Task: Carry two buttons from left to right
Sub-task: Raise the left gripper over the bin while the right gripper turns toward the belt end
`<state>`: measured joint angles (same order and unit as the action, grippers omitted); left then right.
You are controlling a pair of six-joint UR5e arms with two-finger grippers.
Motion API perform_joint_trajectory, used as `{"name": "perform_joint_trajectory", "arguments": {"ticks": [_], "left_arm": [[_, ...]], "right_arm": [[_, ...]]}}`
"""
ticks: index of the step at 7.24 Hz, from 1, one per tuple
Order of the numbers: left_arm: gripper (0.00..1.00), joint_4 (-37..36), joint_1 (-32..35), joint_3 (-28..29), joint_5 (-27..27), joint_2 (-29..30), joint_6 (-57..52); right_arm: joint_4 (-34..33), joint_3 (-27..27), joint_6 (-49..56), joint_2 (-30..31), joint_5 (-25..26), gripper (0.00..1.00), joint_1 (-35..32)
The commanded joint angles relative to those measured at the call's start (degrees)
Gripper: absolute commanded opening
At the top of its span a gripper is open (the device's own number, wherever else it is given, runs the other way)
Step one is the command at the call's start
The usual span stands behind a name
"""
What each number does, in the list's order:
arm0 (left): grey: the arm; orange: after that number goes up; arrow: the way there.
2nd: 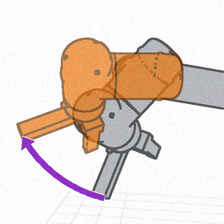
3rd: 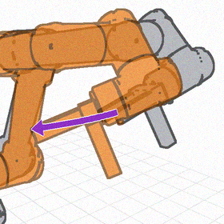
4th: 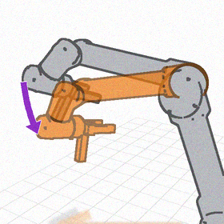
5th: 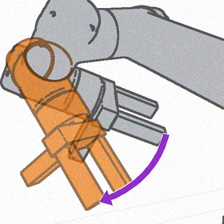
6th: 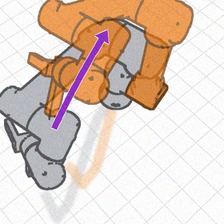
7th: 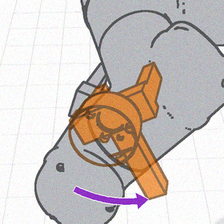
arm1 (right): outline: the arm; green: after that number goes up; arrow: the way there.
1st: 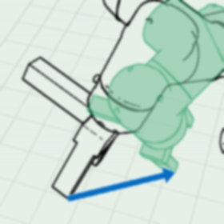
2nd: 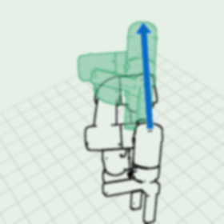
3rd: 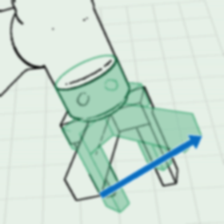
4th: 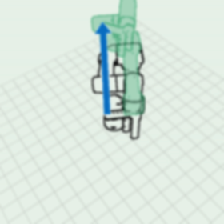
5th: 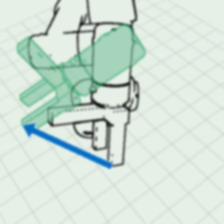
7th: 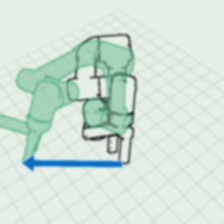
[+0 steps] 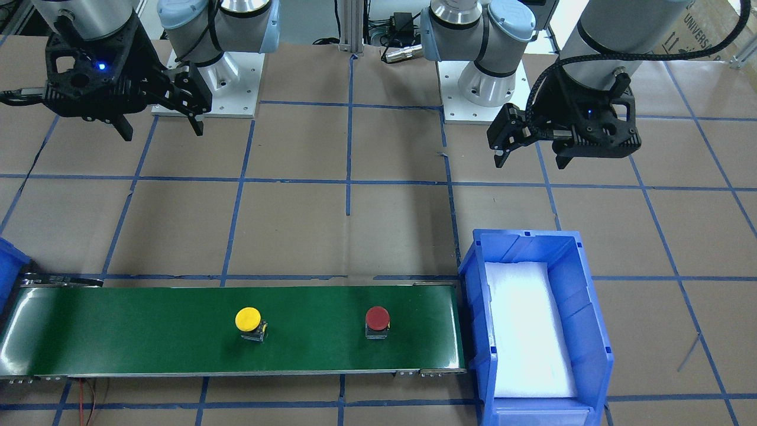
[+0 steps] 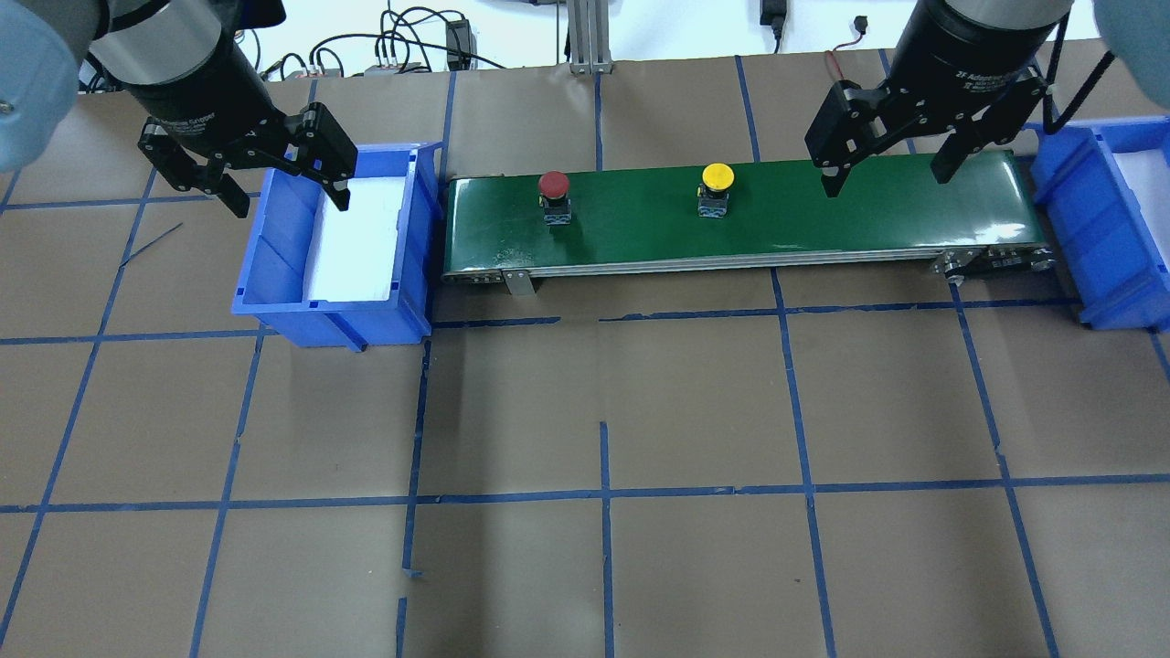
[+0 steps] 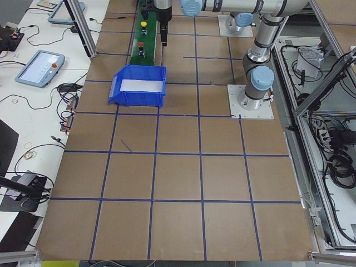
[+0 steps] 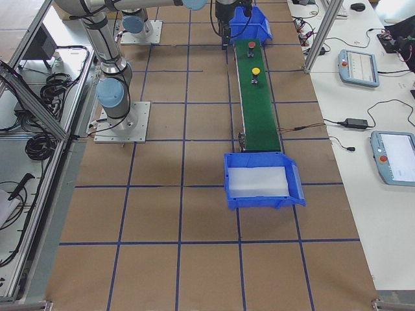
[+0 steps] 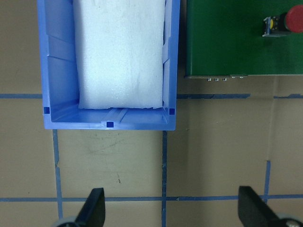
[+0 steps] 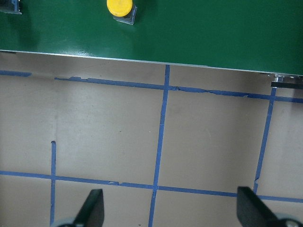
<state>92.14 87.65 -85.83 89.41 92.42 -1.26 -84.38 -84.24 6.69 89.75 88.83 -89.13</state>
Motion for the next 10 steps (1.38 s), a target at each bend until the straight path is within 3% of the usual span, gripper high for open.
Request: {"name": "perform_joint_trajectory", "arguments": {"ticks": [1, 4, 7, 10], "left_arm": [[1.00, 0.2, -0.1, 0.2, 4.1, -0.2, 1.2], [1.00, 0.7, -0.2, 0.0, 2.9, -0.2, 2.3], [1.00, 3.0, -0.3, 1.3, 2.9, 0.5, 2.1], [1.00, 2.9, -0.4, 1.2, 2.4, 0.6, 2.1]], "right_arm": [[3.8, 2.7, -0.4, -1.8, 0.4, 1.00, 1.9], [3.3, 10.9, 5.2, -11.6, 1.3, 0.99, 6.4], [-8.8, 10.9, 17.7, -19.2, 0.4, 0.99, 7.9], [-10.3, 9.4, 42.8, -21.8, -0.8, 0.99, 14.0]]}}
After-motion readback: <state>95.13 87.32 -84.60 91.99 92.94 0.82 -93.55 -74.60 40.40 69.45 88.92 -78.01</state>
